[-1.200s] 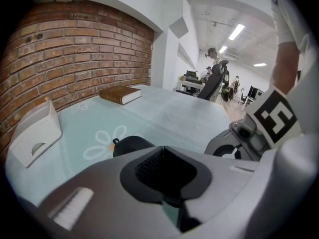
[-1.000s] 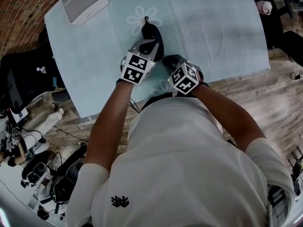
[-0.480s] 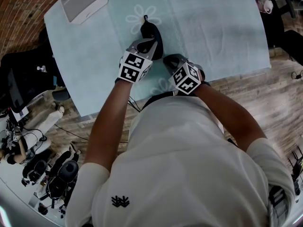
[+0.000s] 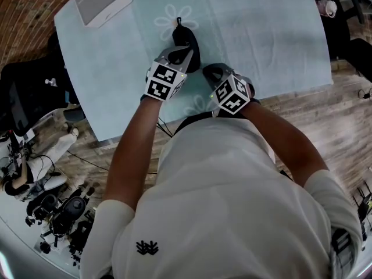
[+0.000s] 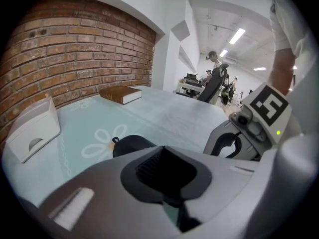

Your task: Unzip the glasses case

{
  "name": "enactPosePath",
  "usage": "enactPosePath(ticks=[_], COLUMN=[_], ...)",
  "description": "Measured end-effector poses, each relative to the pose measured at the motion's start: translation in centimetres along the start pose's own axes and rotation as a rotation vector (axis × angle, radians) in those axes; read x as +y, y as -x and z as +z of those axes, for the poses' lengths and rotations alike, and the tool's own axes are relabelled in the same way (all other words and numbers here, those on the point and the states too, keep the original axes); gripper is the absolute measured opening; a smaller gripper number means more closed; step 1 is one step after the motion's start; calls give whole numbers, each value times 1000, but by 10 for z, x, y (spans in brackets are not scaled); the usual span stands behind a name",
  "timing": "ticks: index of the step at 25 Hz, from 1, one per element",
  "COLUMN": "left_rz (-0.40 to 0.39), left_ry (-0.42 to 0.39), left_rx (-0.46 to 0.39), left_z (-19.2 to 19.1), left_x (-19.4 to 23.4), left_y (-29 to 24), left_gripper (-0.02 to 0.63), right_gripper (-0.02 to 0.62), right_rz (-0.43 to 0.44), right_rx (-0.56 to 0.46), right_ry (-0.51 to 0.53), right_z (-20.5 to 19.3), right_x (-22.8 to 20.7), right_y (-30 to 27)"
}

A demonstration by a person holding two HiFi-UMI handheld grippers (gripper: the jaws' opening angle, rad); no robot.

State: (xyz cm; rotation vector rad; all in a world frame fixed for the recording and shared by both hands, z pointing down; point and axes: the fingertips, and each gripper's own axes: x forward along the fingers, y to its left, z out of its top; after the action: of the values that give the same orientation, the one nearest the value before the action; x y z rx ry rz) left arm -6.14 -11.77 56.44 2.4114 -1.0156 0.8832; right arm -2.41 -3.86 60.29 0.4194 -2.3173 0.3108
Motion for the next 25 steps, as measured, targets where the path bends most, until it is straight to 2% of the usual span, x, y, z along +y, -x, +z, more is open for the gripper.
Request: enactPosePath(ticks=[16,25], left_rz=[6,16], left_ry=[43,77], left_rx=[-6,-11], left_z=[0,-1], left_x=[0,3], left_y=[-1,-1], left_gripper=[54,54], right_gripper=[0,0], right_rz=[23,64], right_rx=[-16,-17], right_ry=[24,59], right_z=[4,10], right_x=[-26,-40], right_y=[5,2])
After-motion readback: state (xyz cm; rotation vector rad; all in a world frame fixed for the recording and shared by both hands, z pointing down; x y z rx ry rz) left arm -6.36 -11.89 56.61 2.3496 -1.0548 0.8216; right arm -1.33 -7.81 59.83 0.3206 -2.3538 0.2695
